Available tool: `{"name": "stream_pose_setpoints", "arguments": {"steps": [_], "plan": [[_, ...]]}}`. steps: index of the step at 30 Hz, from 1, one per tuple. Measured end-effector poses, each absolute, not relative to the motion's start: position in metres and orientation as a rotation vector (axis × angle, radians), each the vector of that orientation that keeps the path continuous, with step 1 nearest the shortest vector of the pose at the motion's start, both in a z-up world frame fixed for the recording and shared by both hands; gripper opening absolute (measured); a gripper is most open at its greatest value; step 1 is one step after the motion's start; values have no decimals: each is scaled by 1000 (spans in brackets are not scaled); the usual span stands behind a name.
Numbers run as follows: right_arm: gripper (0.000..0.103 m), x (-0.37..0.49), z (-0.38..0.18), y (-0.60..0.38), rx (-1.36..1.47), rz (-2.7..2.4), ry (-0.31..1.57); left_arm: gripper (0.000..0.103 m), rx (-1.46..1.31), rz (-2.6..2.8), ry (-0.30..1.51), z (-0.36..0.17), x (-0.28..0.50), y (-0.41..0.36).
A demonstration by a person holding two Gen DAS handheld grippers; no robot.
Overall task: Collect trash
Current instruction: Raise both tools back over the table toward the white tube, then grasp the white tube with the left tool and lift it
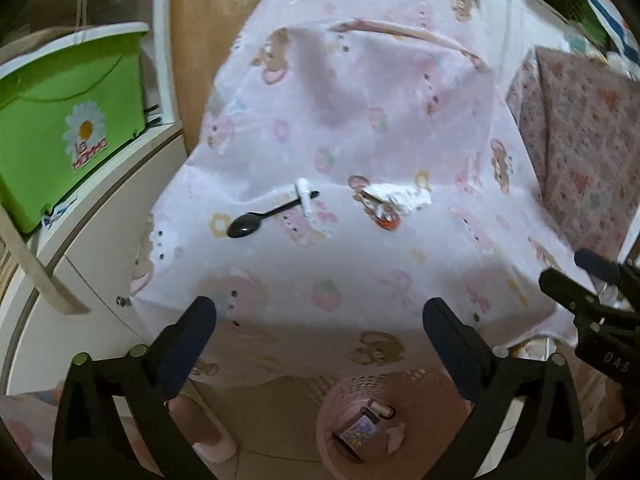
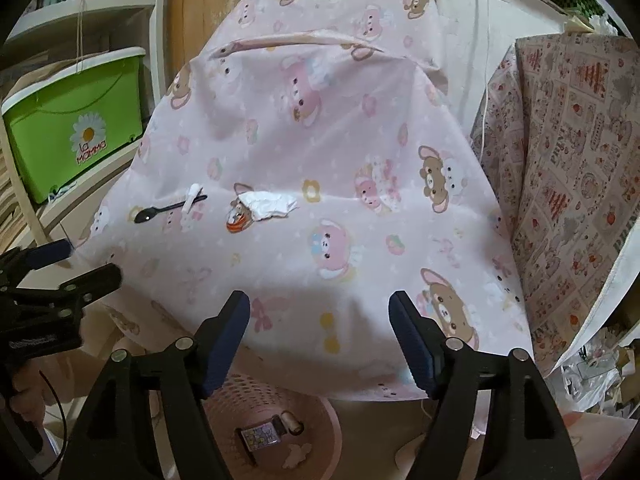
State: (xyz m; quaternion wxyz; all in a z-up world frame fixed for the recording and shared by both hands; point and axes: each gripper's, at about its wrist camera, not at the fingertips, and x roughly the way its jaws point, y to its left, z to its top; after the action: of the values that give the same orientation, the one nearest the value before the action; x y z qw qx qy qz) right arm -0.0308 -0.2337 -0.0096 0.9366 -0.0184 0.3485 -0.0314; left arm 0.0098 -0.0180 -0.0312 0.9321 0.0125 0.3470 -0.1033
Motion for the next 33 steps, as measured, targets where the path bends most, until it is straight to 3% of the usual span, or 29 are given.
{"name": "stream_pose_setpoints", "arguments": {"steps": [13, 21, 22, 24, 25, 33], "plan": [[75, -10, 35, -257, -103, -117, 603, 102, 28, -107, 737, 39, 96, 39], [80, 17, 58, -274, -181, -106, 566, 102, -39, -124, 892, 16, 136, 62], [80, 21, 56, -276, -179, -110, 570, 101, -53, -128, 943, 8, 140, 62], [80, 28, 50, -279, -167, -119, 583, 82, -94, -158, 1016, -5, 144, 60], [80, 32, 44, -280, -154, -124, 595, 79, -116, -181, 1039, -12, 145, 59], [80, 55, 13, -280, -134, -141, 684, 77, 25, -218, 1071, -36, 171, 28]]}}
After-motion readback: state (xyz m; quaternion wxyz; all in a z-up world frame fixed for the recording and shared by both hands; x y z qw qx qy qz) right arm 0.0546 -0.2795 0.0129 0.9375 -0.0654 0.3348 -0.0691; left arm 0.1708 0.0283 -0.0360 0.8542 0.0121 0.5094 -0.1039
